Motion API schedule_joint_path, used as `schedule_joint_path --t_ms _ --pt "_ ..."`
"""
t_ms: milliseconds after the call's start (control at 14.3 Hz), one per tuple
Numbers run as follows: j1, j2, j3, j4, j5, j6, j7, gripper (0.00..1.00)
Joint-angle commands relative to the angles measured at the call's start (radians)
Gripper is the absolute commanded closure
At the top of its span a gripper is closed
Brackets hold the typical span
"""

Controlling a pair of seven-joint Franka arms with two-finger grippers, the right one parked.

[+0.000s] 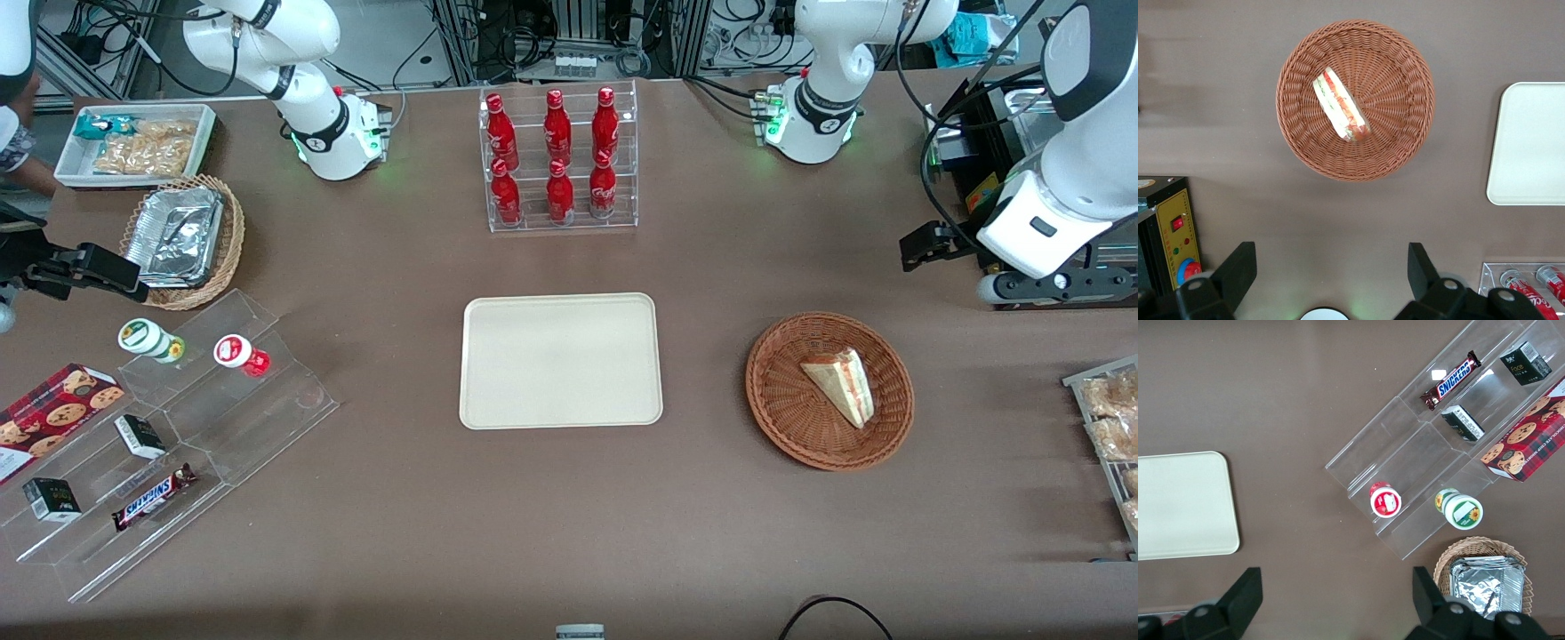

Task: Place sandwich from basket to tray
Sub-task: 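Lower the left gripper over the sandwich in the wicker basket and grasp it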

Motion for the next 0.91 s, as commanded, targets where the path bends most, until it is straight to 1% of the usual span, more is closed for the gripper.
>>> schedule_joint_path --t_ms 0,140,280,490,630,840 --pt "-0.008 -0.015 0.009 -0.014 -0.012 0.004 0.032 0.00" --pt "-0.010 0.000 0.009 -0.029 -0.014 0.018 0.032 0.00" --pt "-0.008 0.006 0.009 -0.092 -0.014 0.076 0.030 0.00" --pt "-0.005 0.005 0.011 -0.265 -0.015 0.274 0.030 0.00" --pt "-0.005 0.015 0.011 -0.346 -0.015 0.407 0.029 0.00" --pt "-0.004 0.064 0.012 -0.391 -0.017 0.513 -0.017 0.00"
